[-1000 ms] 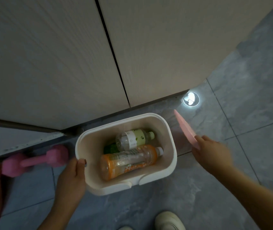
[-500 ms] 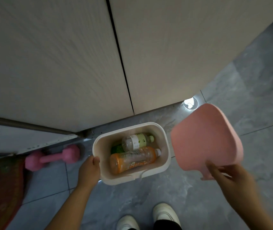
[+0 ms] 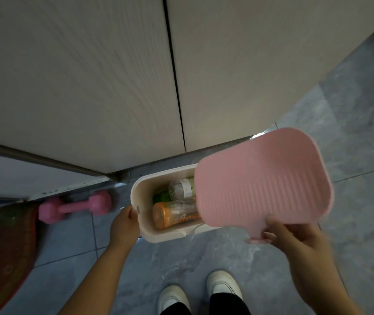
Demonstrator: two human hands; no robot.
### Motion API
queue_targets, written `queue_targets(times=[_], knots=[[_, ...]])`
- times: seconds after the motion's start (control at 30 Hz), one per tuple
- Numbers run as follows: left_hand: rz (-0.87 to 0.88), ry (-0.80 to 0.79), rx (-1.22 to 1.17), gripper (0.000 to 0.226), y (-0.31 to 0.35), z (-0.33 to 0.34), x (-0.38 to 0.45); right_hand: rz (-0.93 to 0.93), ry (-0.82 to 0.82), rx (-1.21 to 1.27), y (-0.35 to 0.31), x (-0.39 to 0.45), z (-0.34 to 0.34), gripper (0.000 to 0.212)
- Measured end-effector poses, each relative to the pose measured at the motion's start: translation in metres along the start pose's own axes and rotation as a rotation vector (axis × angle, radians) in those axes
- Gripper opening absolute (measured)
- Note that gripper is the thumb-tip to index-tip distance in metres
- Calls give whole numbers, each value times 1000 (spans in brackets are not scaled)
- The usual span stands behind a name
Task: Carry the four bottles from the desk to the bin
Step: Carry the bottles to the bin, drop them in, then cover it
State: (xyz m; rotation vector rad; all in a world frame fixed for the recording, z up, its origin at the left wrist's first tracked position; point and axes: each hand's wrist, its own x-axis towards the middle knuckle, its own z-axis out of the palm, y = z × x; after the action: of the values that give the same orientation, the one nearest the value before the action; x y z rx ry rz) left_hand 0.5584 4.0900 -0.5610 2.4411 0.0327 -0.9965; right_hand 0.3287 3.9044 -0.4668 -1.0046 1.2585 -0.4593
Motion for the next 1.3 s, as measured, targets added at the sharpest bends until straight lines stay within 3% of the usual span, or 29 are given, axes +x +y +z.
queue_targets(times=[0.33,0.5,0.63,1.1,1.3], knots=[[-30,151,-369,23,2,1,-8,393,-170,195,59,15,62,8],[7,174,-306,10,-9,7,-7,469,-244,288,73,16,73,13],[74,145,-272,15,-15,8,-6,549,-289,360,80,16,77,7],[67,181,-457,28,-27,14,-18,533,-244,35,100,26,82,2],[101,233,-451,29,-29,14,-24,530,-202,-116,103,26,87,12]])
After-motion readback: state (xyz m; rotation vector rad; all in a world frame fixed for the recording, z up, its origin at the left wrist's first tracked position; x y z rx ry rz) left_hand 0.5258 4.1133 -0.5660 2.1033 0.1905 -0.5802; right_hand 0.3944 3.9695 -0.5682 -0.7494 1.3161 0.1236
